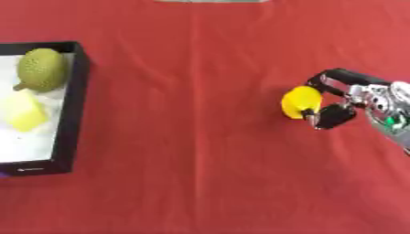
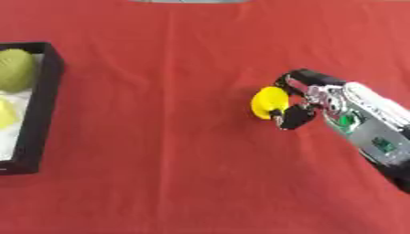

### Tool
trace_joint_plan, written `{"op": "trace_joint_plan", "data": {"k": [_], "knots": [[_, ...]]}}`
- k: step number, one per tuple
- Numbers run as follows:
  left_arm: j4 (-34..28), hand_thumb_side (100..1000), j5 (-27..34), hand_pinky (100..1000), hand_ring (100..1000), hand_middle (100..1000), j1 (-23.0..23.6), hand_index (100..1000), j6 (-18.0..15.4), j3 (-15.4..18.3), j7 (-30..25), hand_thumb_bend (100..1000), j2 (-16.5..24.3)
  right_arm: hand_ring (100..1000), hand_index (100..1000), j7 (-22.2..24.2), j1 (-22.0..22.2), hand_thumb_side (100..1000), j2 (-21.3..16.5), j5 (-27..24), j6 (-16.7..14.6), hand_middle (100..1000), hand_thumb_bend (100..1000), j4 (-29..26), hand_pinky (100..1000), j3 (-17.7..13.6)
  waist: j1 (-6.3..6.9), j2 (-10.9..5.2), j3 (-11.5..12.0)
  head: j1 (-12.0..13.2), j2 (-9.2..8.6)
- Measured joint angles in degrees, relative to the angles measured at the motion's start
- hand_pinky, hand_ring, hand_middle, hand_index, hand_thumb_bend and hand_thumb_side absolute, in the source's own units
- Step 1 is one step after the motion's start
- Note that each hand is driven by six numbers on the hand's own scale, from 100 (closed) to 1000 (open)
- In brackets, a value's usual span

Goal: Pick up the objects with one hand, pass them to the other hand, and then place them into the box on the other side of the table.

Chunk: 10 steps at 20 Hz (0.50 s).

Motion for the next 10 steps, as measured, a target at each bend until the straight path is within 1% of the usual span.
{"op": "trace_joint_plan", "data": {"k": [4, 7, 10], "knots": [[0.00, 919, 0.00, 888, 766, 750, 0.00, 754, -0.01, 0.00, 0.00, 100, 0.00, 749, 607, -3.34, 0.15, 100, 0.00, -1.38, 1.85, 607, 100, -1.18, 856, -0.03, 0.01, -0.02, -0.12, 0.05, -0.01], [0.00, 912, 0.01, 885, 764, 750, 0.00, 753, -0.04, 0.00, 0.03, 100, 0.00, 728, 602, -6.07, 0.23, 100, 0.00, -2.19, 3.26, 599, 100, -3.30, 838, -0.76, 0.16, -0.05, -0.36, 0.22, -0.02], [-0.02, 903, 0.08, 882, 763, 750, 0.01, 753, -0.15, 0.02, 0.15, 100, 0.00, 695, 600, -10.41, -0.80, 100, 0.89, -3.70, 3.20, 591, 100, -4.56, 810, -2.25, 0.47, -0.27, -0.76, 0.28, -0.02]]}}
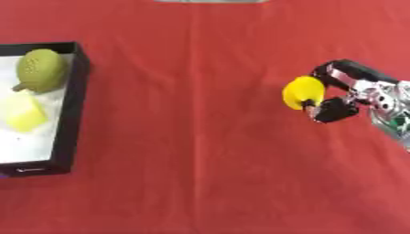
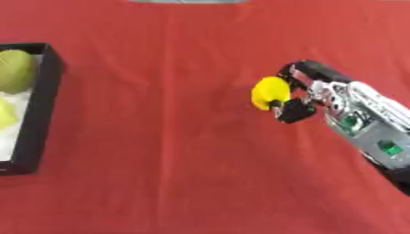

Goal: Pick up the objects with one hand, pass them to the other hand, and then place them into the box on the other side of the table.

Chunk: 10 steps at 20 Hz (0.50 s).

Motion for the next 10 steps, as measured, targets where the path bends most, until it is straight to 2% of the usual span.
{"op": "trace_joint_plan", "data": {"k": [5, 8, 10], "knots": [[-0.07, 886, 0.48, 879, 761, 749, -0.01, 753, -0.32, 0.07, 0.45, 100, 0.02, 666, 602, -12.64, -2.58, 265, 3.82, -6.76, -2.72, 586, 100, -0.34, 773, -1.80, 0.59, -0.52, -0.53, 0.25, 0.04], [-0.22, 876, 0.75, 874, 760, 748, -0.18, 751, -0.46, 0.23, 0.80, 100, 0.04, 657, 606, -19.96, -3.21, 381, 5.68, -11.37, -5.00, 587, 100, -0.34, 763, -1.37, 0.77, -0.78, -0.69, 0.44, 0.07], [-0.35, 867, 1.05, 870, 759, 747, -0.56, 750, -0.50, 0.39, 1.03, 100, 0.06, 650, 606, -23.91, -3.36, 415, 7.00, -13.92, -6.53, 586, 100, -0.34, 760, -0.51, 0.81, -1.01, -0.80, 0.49, 0.07]]}}
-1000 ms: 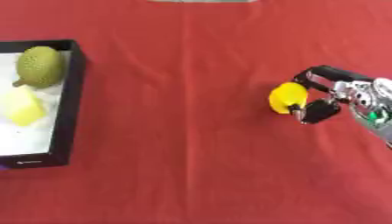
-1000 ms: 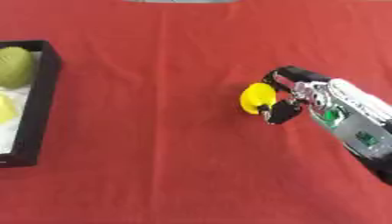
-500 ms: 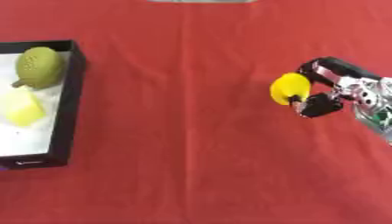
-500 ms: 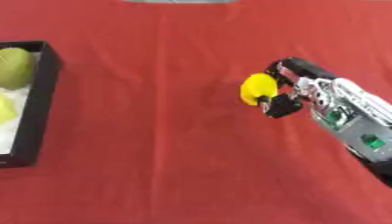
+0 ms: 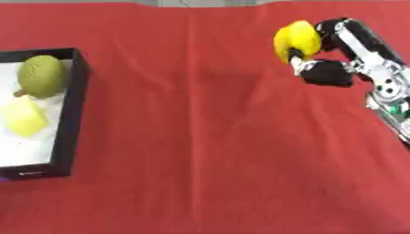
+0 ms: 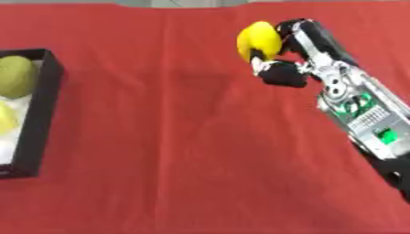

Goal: Pick up the objects with one hand, pass them to the other hand, and then place them into the box on the other side of the table.

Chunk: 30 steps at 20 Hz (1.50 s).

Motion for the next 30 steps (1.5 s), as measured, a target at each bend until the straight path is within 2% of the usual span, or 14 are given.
{"op": "trace_joint_plan", "data": {"k": [9, 11, 13, 16, 21, 30], "knots": [[-0.56, 818, 1.67, 846, 743, 740, -3.19, 750, -1.23, 0.03, 0.21, 100, 0.82, 641, 608, -13.89, -1.42, 454, 6.00, -4.82, -5.51, 585, 100, 0.00, 758, 6.24, 0.36, -0.39, 0.04, 0.13, 0.01], [-1.14, 813, 2.17, 846, 744, 744, -4.22, 751, -1.81, -0.17, -0.53, 100, 1.07, 639, 606, -15.80, -1.82, 425, 6.75, -4.98, -6.49, 583, 100, 0.00, 758, 7.92, 0.47, -0.54, 0.07, 0.14, 0.01], [-1.92, 814, 2.84, 846, 744, 744, -5.06, 752, -2.27, -0.66, -1.84, 100, 1.10, 638, 606, -16.95, -2.19, 456, 7.38, -4.78, -7.46, 583, 100, 0.00, 757, 9.50, 0.49, -0.55, 0.18, 0.14, 0.01], [-3.31, 835, 4.08, 846, 743, 743, -6.53, 755, -2.24, -1.74, -4.89, 100, 1.56, 636, 604, -18.44, -3.08, 429, 8.29, -3.57, -8.95, 581, 100, 0.00, 757, 11.33, 0.55, -0.57, 0.26, 0.13, 0.01], [-5.14, 869, 5.23, 843, 749, 746, -9.78, 769, -0.75, -4.09, -12.09, 100, 2.58, 636, 601, -18.85, -4.21, 373, 8.89, -0.02, -10.42, 582, 100, 0.00, 758, 14.33, 0.76, -0.68, 0.40, 0.14, 0.01], [-5.64, 942, 2.52, 843, 760, 754, -15.86, 796, 2.81, -9.61, -25.54, 100, 3.13, 636, 599, -14.82, -6.33, 299, 9.51, 5.71, -11.67, 582, 100, 0.00, 760, 18.51, 0.99, -0.91, 0.74, 0.57, 0.04]]}}
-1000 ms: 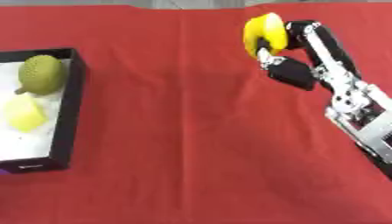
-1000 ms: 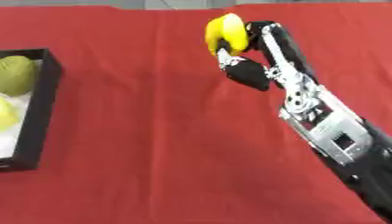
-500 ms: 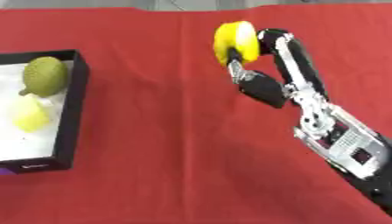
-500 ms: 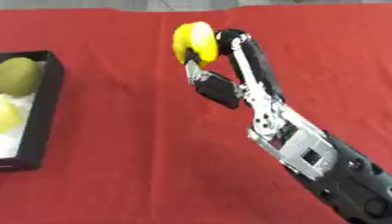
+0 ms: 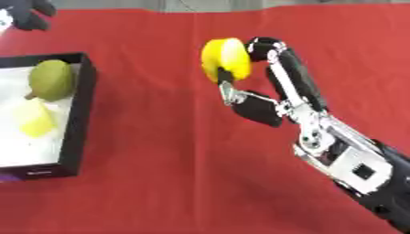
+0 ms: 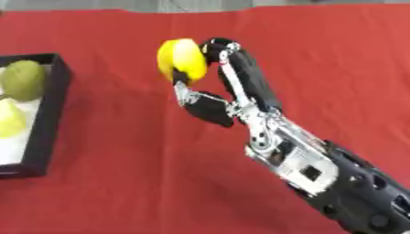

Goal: Pick up the objects with one hand, pass them to the other hand, and then place them into the box on the other side of the table.

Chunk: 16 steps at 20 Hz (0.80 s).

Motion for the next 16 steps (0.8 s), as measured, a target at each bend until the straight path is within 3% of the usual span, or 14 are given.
{"op": "trace_joint_plan", "data": {"k": [5, 16], "knots": [[-0.01, 1000, -2.02, 844, 767, 758, -3.03, 808, 2.33, -3.18, -5.55, 100, -0.09, 637, 599, 1.74, -1.10, 228, 0.51, 1.89, -0.82, 583, 100, 0.00, 762, 1.31, 0.27, -0.03, 0.16, 0.12, 0.03], [-0.01, 1000, -6.62, 854, 779, 767, -7.66, 838, 6.78, -8.47, -13.70, 100, -2.58, 639, 597, 5.32, -3.06, 100, 1.34, 6.83, -2.00, 585, 100, 0.00, 766, 3.76, 0.52, -0.13, 0.60, 0.15, 0.49]]}}
